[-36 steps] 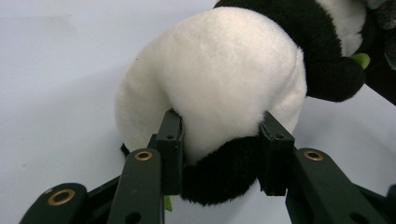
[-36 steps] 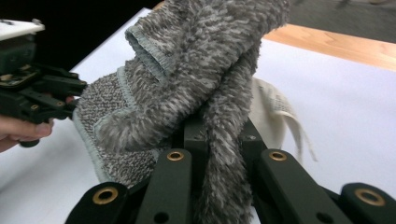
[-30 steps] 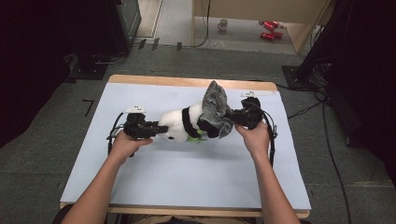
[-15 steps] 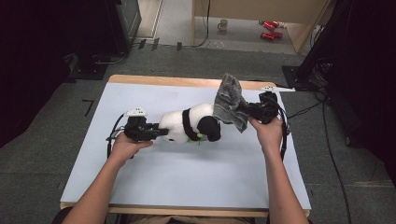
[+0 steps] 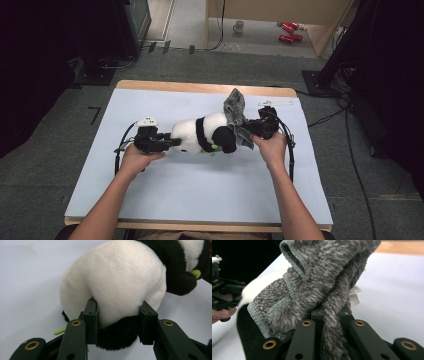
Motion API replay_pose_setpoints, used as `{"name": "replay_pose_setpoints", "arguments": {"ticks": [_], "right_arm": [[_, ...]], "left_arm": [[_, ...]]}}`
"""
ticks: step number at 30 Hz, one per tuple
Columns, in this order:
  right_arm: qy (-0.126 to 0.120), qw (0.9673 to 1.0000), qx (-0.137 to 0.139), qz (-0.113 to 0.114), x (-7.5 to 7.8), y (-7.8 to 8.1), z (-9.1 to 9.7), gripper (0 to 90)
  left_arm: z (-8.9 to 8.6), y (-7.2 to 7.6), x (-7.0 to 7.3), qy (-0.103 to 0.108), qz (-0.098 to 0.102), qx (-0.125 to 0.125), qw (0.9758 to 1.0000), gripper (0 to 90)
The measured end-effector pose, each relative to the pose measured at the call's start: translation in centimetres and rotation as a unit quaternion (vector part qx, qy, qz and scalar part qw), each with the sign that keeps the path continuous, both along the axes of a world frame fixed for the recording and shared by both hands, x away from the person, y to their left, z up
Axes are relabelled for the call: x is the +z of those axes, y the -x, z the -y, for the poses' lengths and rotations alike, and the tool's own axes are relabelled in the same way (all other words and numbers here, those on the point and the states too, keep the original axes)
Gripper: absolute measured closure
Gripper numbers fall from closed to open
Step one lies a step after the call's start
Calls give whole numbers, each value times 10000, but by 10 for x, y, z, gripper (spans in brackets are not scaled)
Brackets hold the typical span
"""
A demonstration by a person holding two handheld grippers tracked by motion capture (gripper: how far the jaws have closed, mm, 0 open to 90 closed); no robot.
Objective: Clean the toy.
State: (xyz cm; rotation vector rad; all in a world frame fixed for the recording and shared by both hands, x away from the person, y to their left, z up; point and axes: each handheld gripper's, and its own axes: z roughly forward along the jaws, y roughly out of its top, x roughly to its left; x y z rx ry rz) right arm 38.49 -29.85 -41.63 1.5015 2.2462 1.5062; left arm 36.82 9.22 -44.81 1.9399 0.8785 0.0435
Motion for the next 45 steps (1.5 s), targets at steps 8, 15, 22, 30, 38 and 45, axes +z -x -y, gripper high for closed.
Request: {"name": "replay_pose_setpoints", "arguments": {"ticks": [8,15,22,30,38,45], "right_arm": [[721,9951,-65,-676,-32,1,2,812],[474,9950,-284,-826,-33,4,21,811],[14,9984,-483,-282,4,12,41,811],[-311,9987,-339,195,38,19,37,811],[-641,9971,144,379,48,19,6,810],[-402,9981,338,333,35,13,-18,808]], "left_arm": [[-3,-4,0,82,-112,37,9999,599],[-3,-7,0,139,-139,-34,9998,596],[-2,-6,1,129,-124,-40,9998,593],[-2,-5,0,126,-107,-33,9999,588],[-2,-4,0,125,-102,-16,9999,585],[-1,-3,0,111,-109,-28,9999,584]]}}
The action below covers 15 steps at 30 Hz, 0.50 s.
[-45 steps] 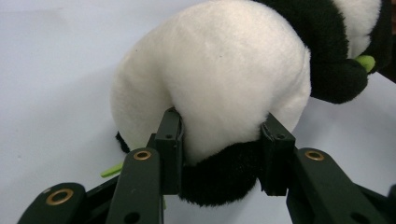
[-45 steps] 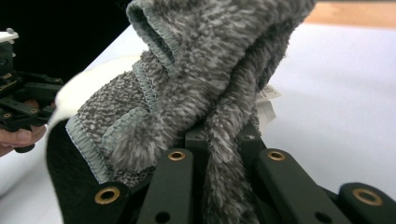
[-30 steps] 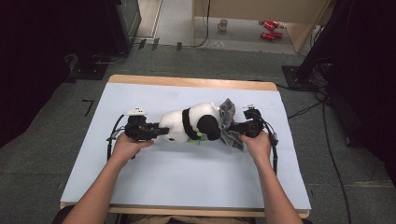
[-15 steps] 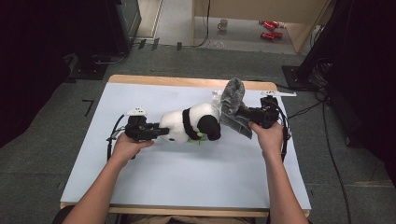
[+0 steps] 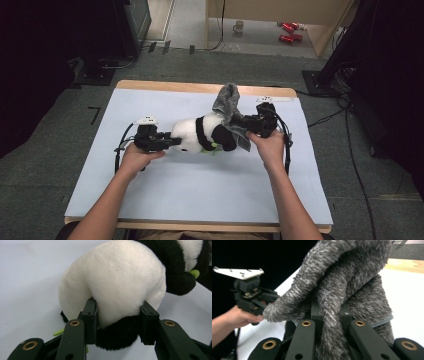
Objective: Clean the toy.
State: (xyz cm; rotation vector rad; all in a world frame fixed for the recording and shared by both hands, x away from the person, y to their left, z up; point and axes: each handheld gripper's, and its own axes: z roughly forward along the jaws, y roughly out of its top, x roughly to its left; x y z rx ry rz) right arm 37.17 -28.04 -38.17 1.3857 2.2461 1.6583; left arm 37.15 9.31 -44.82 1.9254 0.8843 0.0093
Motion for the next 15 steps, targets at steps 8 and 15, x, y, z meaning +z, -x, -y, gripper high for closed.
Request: {"name": "replay_pose_setpoints", "arguments": {"ticks": [8,15], "right_arm": [[445,9987,-251,39,-15,-3,1,808],[632,9971,-395,-142,-28,-6,9,809]], "left_arm": [[3,1,0,21,9,-25,10000,580],[2,0,0,1,-19,-31,10000,581]]}}
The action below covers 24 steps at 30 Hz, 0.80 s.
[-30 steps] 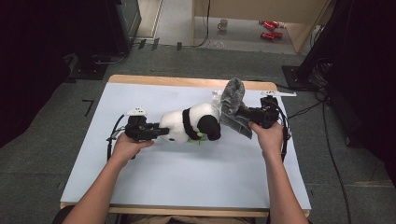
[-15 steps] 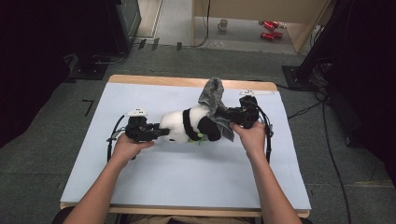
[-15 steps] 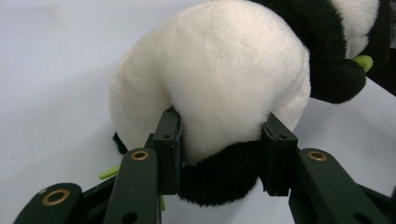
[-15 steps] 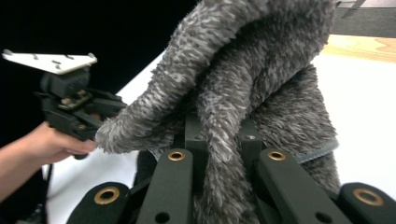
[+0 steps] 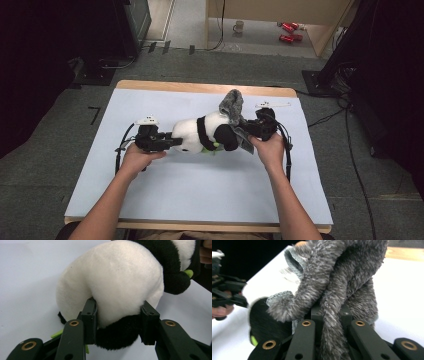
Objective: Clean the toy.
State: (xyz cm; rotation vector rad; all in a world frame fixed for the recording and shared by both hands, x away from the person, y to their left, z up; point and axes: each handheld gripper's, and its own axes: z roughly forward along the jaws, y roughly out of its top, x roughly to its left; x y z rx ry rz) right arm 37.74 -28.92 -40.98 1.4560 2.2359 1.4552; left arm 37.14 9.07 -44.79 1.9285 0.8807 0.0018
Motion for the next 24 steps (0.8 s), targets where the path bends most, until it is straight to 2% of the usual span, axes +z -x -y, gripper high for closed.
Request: {"name": "replay_pose_setpoints", "arguments": {"ticks": [2,6,9,11,12,14,17,19,23,24], "right_arm": [[29,9999,-34,-106,-6,-1,3,809],[-118,9995,-78,-276,-16,-3,7,810],[178,9989,-112,-425,-26,-4,8,810],[526,9966,-100,-624,-35,-4,4,810],[616,9957,-72,-685,-39,-5,2,810],[637,9950,-51,-766,-44,-5,0,810],[652,9951,-95,-739,-38,-3,7,810],[554,9959,-158,-704,-32,-1,14,810],[217,9987,-263,-381,-6,9,24,810],[205,9990,-252,-313,0,11,23,809]], "left_arm": [[0,0,0,-3,-2,-2,10000,588],[0,-1,0,9,-1,12,10000,591],[0,-1,1,28,-14,40,10000,591],[-1,-2,1,40,-30,46,10000,593],[-1,-2,1,47,-36,49,10000,593],[-1,-3,2,47,-28,51,10000,593],[-1,-3,2,69,-56,63,9999,593],[-1,-3,4,67,-50,68,9999,593],[1,-2,6,41,-2,90,10000,591],[1,-2,6,38,4,95,9999,590]]}}
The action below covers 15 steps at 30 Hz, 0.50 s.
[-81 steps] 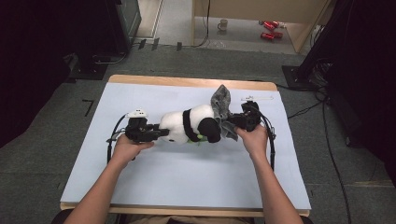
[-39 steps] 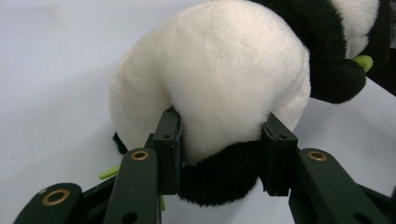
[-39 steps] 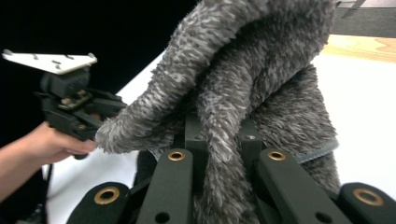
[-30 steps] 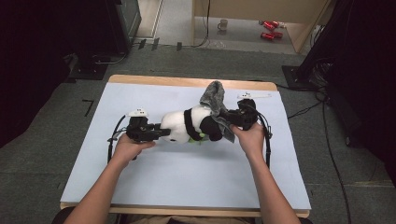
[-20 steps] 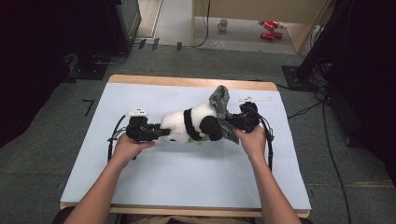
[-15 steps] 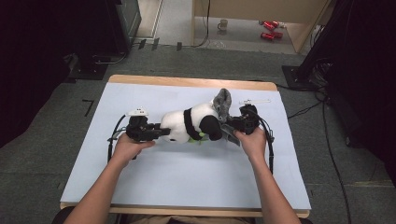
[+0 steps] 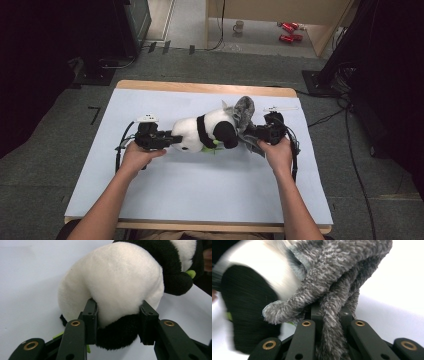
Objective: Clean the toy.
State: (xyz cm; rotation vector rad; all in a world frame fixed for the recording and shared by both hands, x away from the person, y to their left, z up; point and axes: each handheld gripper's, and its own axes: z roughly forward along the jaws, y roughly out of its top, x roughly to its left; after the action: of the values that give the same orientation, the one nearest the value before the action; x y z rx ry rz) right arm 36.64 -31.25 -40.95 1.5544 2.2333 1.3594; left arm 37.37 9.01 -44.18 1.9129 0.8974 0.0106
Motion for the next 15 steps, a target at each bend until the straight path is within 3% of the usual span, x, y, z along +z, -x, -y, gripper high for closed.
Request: {"name": "replay_pose_setpoints", "arguments": {"ticks": [7,15], "right_arm": [[-186,9987,190,442,40,14,-10,809],[-265,9955,691,585,66,31,-46,809]], "left_arm": [[3,2,6,-169,145,-47,9997,564],[7,2,10,-225,154,-24,9996,560]]}}
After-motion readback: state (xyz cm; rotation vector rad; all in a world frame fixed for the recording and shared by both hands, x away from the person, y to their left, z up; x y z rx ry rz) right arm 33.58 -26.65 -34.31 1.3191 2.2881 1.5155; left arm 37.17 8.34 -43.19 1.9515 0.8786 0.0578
